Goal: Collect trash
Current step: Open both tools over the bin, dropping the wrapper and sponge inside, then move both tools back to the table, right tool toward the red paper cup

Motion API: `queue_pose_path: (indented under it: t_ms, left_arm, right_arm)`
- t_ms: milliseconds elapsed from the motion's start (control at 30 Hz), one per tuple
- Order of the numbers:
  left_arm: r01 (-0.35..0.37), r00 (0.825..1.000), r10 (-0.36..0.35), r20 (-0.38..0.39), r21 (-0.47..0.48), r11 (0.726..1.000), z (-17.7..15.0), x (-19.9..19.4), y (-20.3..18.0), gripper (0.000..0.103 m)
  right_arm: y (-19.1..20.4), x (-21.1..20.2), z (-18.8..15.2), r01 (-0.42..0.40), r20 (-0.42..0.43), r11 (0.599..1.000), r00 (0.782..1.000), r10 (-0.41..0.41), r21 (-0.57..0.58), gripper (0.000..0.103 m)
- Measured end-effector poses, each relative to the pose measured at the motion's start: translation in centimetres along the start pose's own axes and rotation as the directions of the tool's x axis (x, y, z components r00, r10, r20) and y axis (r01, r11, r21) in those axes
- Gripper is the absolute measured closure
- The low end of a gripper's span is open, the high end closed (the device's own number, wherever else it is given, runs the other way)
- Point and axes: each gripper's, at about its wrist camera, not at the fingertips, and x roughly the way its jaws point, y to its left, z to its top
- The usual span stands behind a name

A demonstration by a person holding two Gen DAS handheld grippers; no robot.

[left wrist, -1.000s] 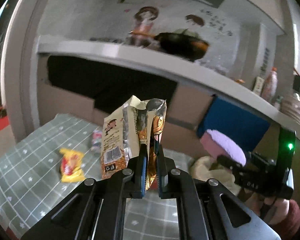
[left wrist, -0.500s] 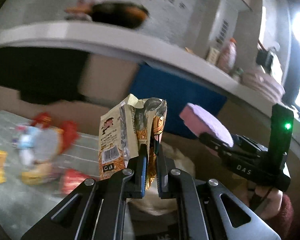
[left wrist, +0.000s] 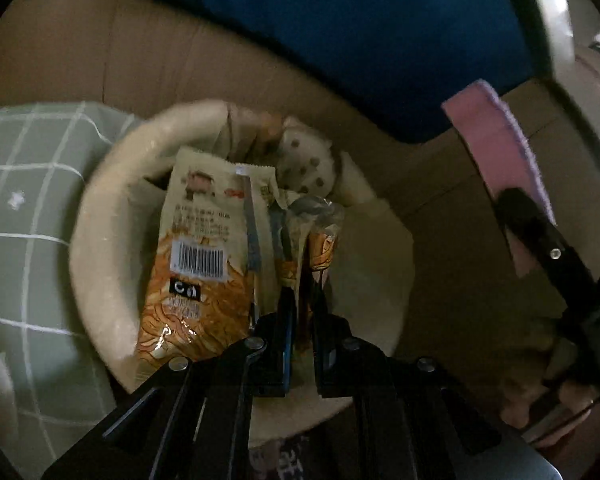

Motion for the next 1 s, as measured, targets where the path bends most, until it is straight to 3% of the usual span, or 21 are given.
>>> queue_pose_path:
  t_ms: [167, 233, 300, 467, 567, 667, 700, 800, 900, 1000]
  left_arm:
    - [0.035, 0.999, -0.035, -0.003, -0.009, 0.999, 0.7, 0.9, 0.7, 0.089]
    - [0.034, 0.999, -0.035, 0.037, 0.028, 0.999, 0.5, -0.4, 0.4, 0.070]
    - [0.035, 0.996, -0.039, 0.077, 0.044, 0.998, -0.1, -2.3, 0.7, 0.062]
    - [-0.017, 0.985, 0.014, 0.174, 0.015, 1.000, -2.1, -7.1, 2.3, 0.061]
    - [-0.088, 0.958, 0.094, 0.272, -0.033, 0.996, -3.2, -10.3, 3.8, 0.061]
    - [-0.147, 0.909, 0.166, 0.381, -0.078, 0.986, -4.6, -13.9, 5.0, 0.061]
    - [-0.165, 0.889, 0.191, 0.417, -0.096, 0.982, -5.0, -15.1, 5.3, 0.061]
    - [-0.154, 0.859, 0.195, 0.474, -0.125, 0.980, -6.0, -17.6, 5.7, 0.061]
    - [-0.127, 0.843, 0.171, 0.511, -0.120, 0.985, -7.1, -19.3, 6.5, 0.061]
    - [-0.151, 0.820, 0.180, 0.543, -0.098, 0.984, -8.5, -21.3, 6.3, 0.061]
  right_arm:
    - [0.6, 3.6, 0.2, -0.074, -0.072, 0.996, 0.994, 0.077, 0.042, 0.042]
    - [0.9, 5.0, 0.1, -0.127, -0.102, 0.989, 0.986, 0.134, 0.072, 0.042]
    - [1.6, 6.6, 0.0, -0.169, -0.142, 0.982, 0.973, 0.180, 0.085, 0.042]
    - [3.4, 11.4, -1.5, -0.203, -0.289, 0.972, 0.930, 0.229, 0.119, 0.042]
    - [4.4, 13.8, -2.6, -0.165, -0.371, 0.980, 0.908, 0.195, 0.111, 0.042]
    - [4.6, 14.8, -3.1, -0.134, -0.432, 0.983, 0.884, 0.177, 0.128, 0.041]
    - [4.6, 14.8, -3.1, -0.117, -0.437, 0.985, 0.885, 0.162, 0.129, 0.041]
    - [4.9, 14.4, -3.0, -0.063, -0.439, 0.992, 0.892, 0.105, 0.109, 0.040]
    - [5.0, 12.0, -2.9, -0.034, -0.356, 0.994, 0.932, 0.068, 0.100, 0.037]
    - [5.0, 9.0, -2.6, 0.002, -0.267, 0.998, 0.964, 0.016, 0.064, 0.032]
